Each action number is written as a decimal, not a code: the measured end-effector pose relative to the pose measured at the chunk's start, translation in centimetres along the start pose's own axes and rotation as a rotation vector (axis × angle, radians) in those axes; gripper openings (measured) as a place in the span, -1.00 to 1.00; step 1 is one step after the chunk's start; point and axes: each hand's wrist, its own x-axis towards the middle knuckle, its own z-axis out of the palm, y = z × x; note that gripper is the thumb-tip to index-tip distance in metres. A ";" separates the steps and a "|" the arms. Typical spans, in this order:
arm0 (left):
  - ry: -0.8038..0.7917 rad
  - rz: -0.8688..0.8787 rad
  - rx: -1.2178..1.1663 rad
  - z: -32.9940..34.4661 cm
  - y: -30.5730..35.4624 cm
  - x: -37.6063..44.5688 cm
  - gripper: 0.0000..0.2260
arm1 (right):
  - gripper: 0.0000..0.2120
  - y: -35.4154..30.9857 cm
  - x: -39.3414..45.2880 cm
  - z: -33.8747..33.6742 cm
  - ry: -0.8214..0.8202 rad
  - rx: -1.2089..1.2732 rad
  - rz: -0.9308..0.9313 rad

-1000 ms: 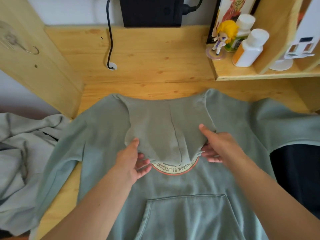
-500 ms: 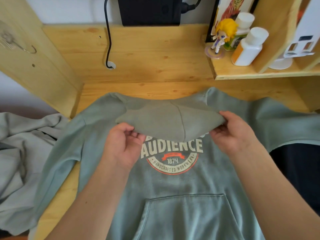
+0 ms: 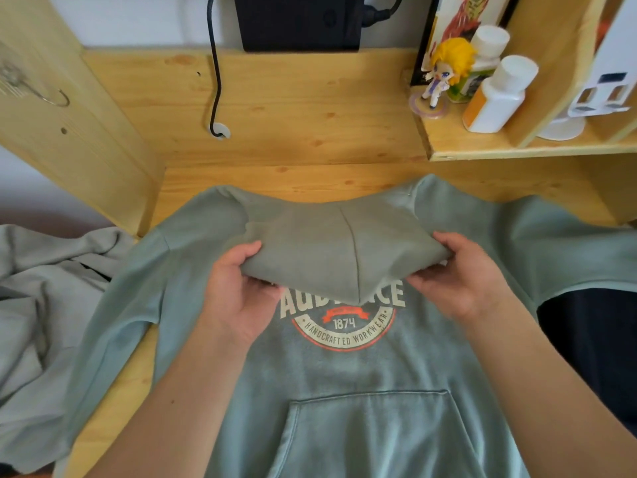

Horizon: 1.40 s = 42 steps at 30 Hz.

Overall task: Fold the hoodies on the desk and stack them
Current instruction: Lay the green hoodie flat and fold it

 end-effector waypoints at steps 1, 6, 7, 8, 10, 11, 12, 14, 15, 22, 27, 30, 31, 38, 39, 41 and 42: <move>-0.042 0.026 -0.040 -0.4 0.1 -0.1 -0.58 | -0.70 0.0 -0.2 -0.3 -0.046 0.027 -0.060; -0.025 0.001 0.030 -3.1 -1.8 0.8 -0.54 | -0.53 2.4 1.1 -2.8 -0.029 -0.069 -0.060; 0.022 -0.030 0.121 -3.9 -2.0 1.0 -0.51 | -0.49 2.9 1.8 -3.4 0.050 -0.161 -0.037; 0.064 -0.060 0.215 -4.6 -2.1 1.3 -0.49 | -0.49 3.1 2.5 -4.0 0.135 -0.261 -0.026; 0.144 -0.106 0.357 -5.1 -1.5 1.6 -0.58 | -0.64 2.5 3.3 -4.1 0.252 -0.418 -0.039; 0.191 -0.112 0.408 -5.0 -0.9 1.8 -0.66 | -0.75 1.9 3.6 -3.8 0.276 -0.486 -0.055; 0.264 -0.092 0.464 -4.8 -0.4 2.1 -0.72 | -0.87 1.3 3.7 -3.4 0.287 -0.550 -0.074; 0.375 -0.028 0.636 -4.0 0.6 3.2 -0.66 | -0.83 0.5 4.5 -3.0 0.252 -0.673 -0.056; 0.368 -0.009 0.732 -3.5 0.9 3.6 -0.62 | -0.74 0.4 4.9 -2.8 0.238 -0.725 -0.042; 0.094 0.249 0.630 -2.1 1.3 6.1 -0.95 | -0.91 1.2 7.1 -2.1 0.285 -0.989 -0.423; 0.207 0.433 1.168 -3.7 1.1 7.4 -0.84 | -0.67 1.9 7.0 -2.1 0.375 -1.342 -0.540; 0.122 0.445 1.035 -2.8 1.2 7.3 -0.82 | -0.56 2.3 7.2 -1.9 0.347 -1.352 -0.598; 0.090 0.448 0.986 -2.6 1.4 7.3 -0.83 | -0.55 2.2 7.4 -2.0 0.329 -1.337 -0.565; -0.050 0.215 0.817 -3.1 4.4 7.4 -0.88 | -0.69 -0.3 8.7 -0.9 0.240 -1.024 -0.368; -0.072 0.194 0.899 -2.9 4.8 7.5 -0.84 | -0.58 -0.7 9.1 -0.9 0.192 -1.046 -0.367; -0.097 0.154 0.970 -1.9 5.1 7.9 -0.80 | -0.45 -1.4 9.4 -0.8 0.116 -1.108 -0.393; -0.097 0.136 1.003 -1.7 5.2 8.4 -0.79 | -0.43 -1.6 9.5 -0.8 0.069 -1.128 -0.387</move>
